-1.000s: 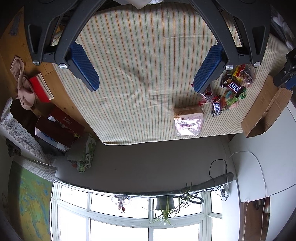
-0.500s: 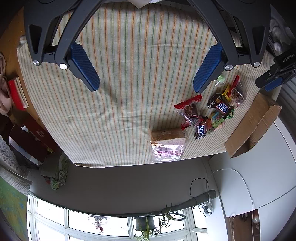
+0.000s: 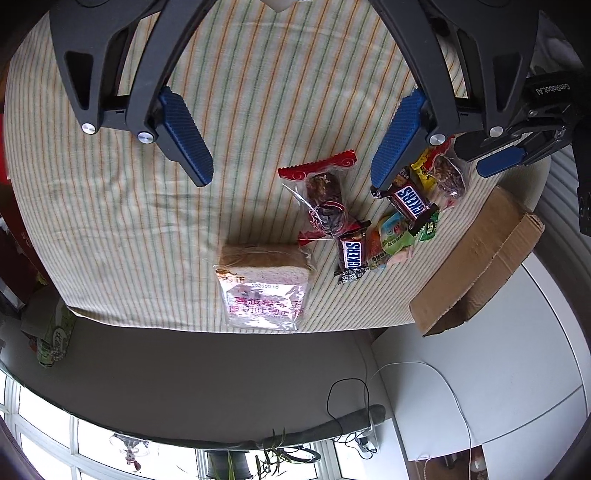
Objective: Organize snacks
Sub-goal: 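Close the left tool on a clear candy bag while the right tool grasps a red-tied bag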
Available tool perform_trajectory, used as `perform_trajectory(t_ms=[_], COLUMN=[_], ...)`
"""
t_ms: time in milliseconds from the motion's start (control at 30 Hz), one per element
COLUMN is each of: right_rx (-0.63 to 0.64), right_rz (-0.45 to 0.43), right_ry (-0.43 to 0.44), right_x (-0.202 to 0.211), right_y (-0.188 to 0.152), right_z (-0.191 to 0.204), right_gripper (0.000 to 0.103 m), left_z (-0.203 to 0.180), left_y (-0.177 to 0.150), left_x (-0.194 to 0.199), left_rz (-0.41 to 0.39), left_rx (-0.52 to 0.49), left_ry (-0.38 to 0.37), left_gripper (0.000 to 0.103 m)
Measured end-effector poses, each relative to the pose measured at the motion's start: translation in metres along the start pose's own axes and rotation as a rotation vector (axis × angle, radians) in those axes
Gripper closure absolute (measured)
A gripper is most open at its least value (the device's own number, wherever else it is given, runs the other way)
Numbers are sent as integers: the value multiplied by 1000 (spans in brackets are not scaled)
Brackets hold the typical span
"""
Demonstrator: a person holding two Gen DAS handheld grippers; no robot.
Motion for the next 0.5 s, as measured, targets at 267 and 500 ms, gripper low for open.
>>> perform_trajectory(t_ms=[267,500], right_rx=[32,48], right_rz=[41,67], right_ry=[7,8], right_x=[-26,-36], right_y=[5,7], right_z=[9,15], right_gripper=[19,23], left_z=[8,14], left_y=[2,6], left_x=[-13,-23], left_rz=[16,23], left_rx=[6,11], left_ry=[30,34], left_gripper=[37,47])
Point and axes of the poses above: each gripper's, at about its wrist camera, not at the fingertips, and x roughly against the way its jaws point, z to its left, y to its top, the point moved 9 cm from there along -x, roughly the way its jaws point, and after that the axes turned 9 degrees about -x, right-handed, at the moved point
